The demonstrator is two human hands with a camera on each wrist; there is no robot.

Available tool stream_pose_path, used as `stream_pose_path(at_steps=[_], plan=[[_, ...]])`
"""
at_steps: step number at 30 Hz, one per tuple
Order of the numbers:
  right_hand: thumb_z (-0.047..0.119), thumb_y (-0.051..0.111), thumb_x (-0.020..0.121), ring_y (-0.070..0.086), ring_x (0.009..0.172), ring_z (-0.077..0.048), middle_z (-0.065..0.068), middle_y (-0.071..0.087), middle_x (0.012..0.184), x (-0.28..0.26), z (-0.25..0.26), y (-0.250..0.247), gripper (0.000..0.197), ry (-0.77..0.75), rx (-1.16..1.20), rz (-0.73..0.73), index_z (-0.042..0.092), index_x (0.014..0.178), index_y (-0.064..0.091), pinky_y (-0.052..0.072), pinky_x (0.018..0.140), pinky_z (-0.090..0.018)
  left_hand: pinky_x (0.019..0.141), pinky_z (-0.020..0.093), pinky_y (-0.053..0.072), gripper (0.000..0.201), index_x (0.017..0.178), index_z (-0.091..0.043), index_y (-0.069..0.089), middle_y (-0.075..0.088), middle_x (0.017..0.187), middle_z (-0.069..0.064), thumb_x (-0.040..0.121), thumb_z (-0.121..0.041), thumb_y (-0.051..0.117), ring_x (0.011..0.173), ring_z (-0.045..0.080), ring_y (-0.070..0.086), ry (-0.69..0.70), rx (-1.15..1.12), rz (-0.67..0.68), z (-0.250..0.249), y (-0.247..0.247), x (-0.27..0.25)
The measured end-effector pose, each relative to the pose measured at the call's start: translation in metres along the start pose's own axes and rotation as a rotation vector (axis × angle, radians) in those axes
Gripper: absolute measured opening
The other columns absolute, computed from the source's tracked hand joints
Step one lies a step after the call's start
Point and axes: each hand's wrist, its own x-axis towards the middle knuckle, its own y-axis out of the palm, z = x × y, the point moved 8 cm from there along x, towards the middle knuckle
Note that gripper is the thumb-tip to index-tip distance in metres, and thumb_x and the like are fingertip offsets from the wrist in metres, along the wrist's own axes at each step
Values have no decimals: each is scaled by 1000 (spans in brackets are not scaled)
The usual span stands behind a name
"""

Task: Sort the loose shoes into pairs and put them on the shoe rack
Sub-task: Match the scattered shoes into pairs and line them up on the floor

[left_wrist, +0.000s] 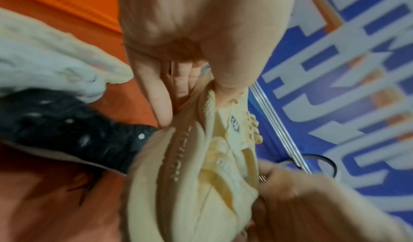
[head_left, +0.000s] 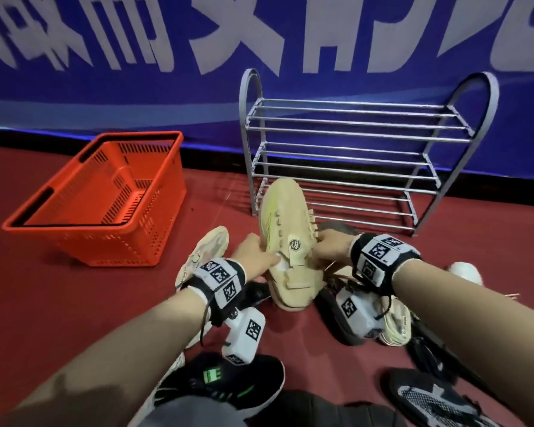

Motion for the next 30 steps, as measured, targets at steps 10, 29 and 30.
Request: stream_pose_path(at_steps=[10,29,30], plan=[[30,58,87,58,115,-30,-14,61,125,94,-94,-36,43,129,-737,-162,5,122,60,48,97,-35,65,38,58,37,106,-16,39,56,107,6,84,-16,67,101,26,60,-94,-99,-52,83,15,68],[24,71,75,30,134,-31,-11,27,146,160,-160,-6,85,197,-858,-403,13,145,24,36,108,-40,65,33,54,33,117,-15,44,61,112,6,89,-15,63,99,23,63,-159,-303,-81,133,38,64],[23,70,76,32,133,-30,-11,31,142,160,-159,-8,78,191,-854,-415,13,142,29,38,106,-40,65,32,53,36,120,-15,45,61,110,6,89,-15,63,98,23,63,-150,-298,-74,131,39,63]])
